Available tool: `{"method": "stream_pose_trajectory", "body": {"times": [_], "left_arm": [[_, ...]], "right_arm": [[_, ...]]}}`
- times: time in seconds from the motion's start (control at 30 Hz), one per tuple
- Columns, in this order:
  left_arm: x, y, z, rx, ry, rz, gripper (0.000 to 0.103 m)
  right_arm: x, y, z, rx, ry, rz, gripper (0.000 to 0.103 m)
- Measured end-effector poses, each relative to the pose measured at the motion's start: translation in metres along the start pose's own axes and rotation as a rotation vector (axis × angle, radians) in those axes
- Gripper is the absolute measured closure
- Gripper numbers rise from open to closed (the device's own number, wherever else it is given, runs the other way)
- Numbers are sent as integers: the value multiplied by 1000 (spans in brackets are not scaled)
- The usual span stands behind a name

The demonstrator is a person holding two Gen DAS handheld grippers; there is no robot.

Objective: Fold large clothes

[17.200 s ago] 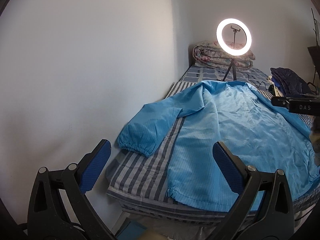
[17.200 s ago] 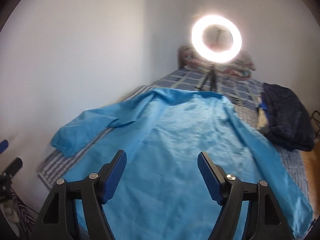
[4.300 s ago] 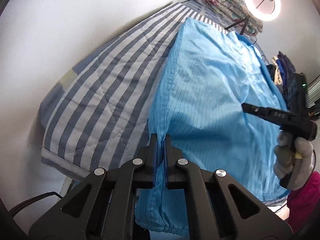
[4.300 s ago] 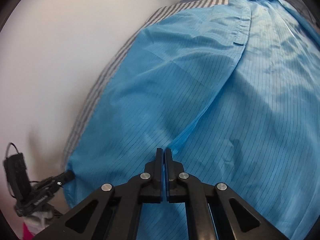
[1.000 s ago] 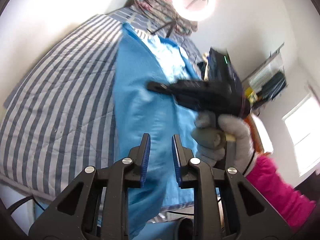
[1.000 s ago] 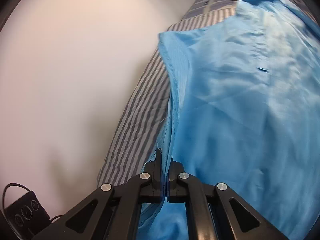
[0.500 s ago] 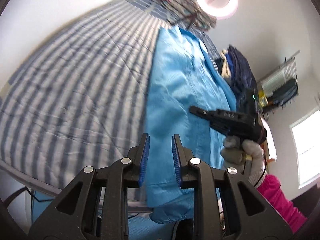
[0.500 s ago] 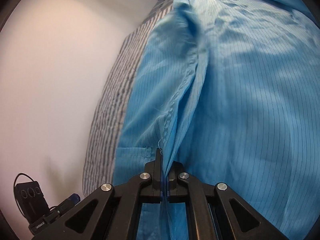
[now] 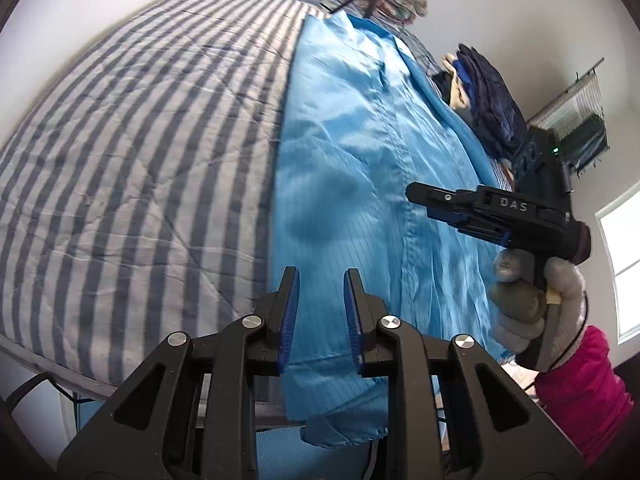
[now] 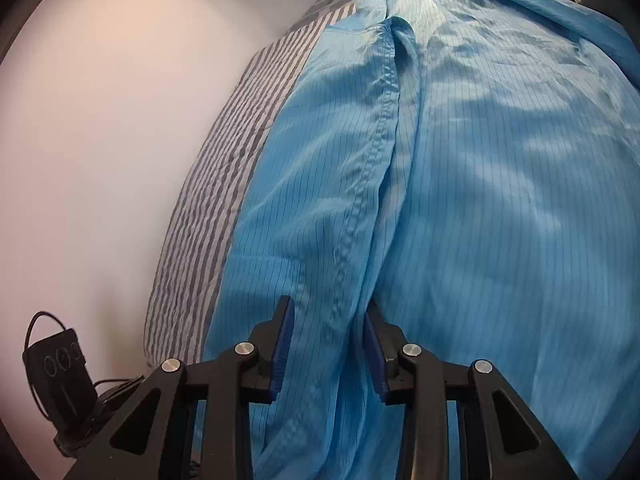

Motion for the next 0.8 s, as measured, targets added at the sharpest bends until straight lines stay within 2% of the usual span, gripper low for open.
{"method": "stream_pose_trajectory", "body": {"times": [0.13, 0.23, 0.27, 0.3, 0.37, 0.47, 0.5, 0.6, 0.67, 0.73, 0.8], "left_arm": [[-10, 8, -14, 29, -23, -39, 82], [-15, 19, -42, 108, -31, -62, 82], [-15, 22, -47, 110, -39, -68, 82], [-18, 21, -47, 82, -65, -91, 82], [-22, 21, -48, 80, -99, -124, 82], [-20, 21, -47, 76, -82, -106, 82], [-19, 21, -46, 75, -81, -103, 82], [-16, 25, -35, 52, -92, -90, 82], [-19, 28, -22, 20, -84, -95, 82], [-27, 28, -6, -26, -90, -117, 82], [-35, 27, 6, -74, -107, -142, 82]], "right_arm": [[6, 18, 20, -76, 151, 77, 73], [23, 22, 26, -133, 150, 168, 73], [26, 24, 24, -132, 147, 194, 73], [33, 26, 18, -121, 144, 224, 73], [37, 28, 0, -82, 168, 247, 73], [17, 32, -21, -22, 266, 237, 76], [12, 33, -24, -20, 275, 240, 78], [13, 35, -20, -25, 258, 229, 78], [17, 38, -10, -37, 232, 234, 74], [21, 43, 7, -84, 251, 262, 70], [21, 46, 25, -130, 261, 276, 60]]}}
Point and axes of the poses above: each gripper's, at about its wrist camera, not at the fingertips, and z roughly against the way its jaws point, x to its left, y to its underside, the point moved 9 cm from there along -z, roughly the way its jaws point, and after that the axes turned 15 degrees about x, right-handed, at the moved point
